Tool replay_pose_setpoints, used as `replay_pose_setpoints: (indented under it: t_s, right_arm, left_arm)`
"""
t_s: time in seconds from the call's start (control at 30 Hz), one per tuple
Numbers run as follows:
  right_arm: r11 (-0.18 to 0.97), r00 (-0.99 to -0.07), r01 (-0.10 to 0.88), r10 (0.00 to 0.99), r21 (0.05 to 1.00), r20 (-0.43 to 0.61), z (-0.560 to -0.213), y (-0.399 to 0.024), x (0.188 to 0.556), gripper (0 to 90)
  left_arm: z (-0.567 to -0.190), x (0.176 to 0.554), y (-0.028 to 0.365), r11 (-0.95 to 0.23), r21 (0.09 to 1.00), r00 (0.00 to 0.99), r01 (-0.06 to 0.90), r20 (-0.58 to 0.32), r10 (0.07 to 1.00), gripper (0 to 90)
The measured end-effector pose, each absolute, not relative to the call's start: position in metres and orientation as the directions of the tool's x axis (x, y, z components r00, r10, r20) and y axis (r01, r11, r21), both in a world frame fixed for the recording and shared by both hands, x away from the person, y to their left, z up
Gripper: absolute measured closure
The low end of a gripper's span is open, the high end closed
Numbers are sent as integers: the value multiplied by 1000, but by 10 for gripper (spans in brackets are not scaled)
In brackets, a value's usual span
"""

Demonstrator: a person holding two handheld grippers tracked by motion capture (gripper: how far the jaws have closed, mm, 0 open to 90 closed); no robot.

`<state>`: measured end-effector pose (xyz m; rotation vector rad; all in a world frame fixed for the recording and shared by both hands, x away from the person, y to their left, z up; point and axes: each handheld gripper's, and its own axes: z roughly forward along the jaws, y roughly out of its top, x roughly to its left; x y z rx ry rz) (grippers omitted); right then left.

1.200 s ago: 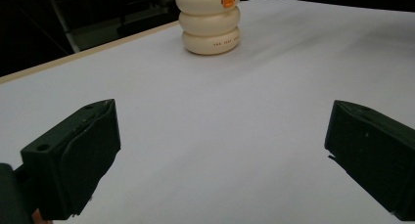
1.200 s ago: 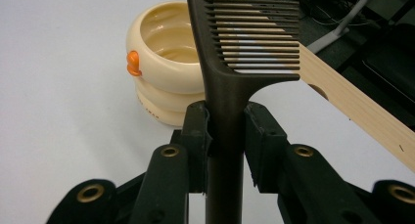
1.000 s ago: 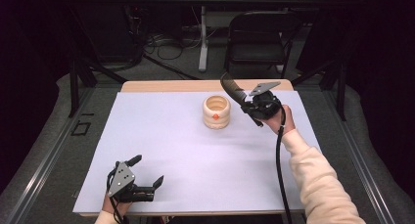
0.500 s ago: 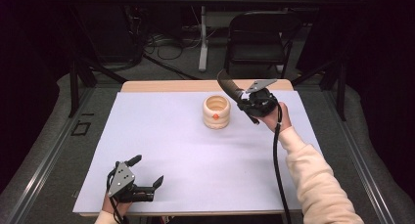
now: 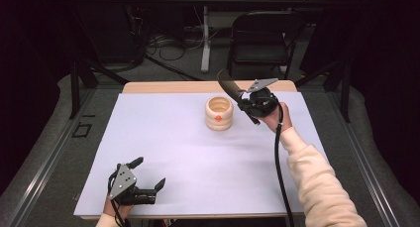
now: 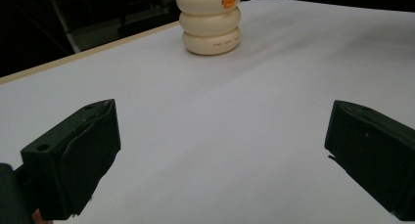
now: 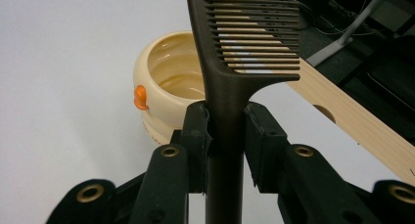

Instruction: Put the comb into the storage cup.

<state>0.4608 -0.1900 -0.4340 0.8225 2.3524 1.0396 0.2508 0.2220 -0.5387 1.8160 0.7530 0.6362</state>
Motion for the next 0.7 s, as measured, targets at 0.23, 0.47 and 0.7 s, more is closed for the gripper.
replay_pose_setpoints:
  t_s: [0.23,0.47,0.7]
  right_arm:
    - [540,-730,341,668,769,-145,-433,-186,462,722]
    - [537,-732,341,667,772,-141,-433,-182,464,722]
    - [532,-732,342,668,775,-136,-433,-180,465,721]
  left_arm:
    - [-539,251,222,-281,939,664,201,80,743,3]
    - [-539,251,222,-282,938,664,200,82,743,3]
    - [-539,251,222,-282,938,665,201,80,742,2]
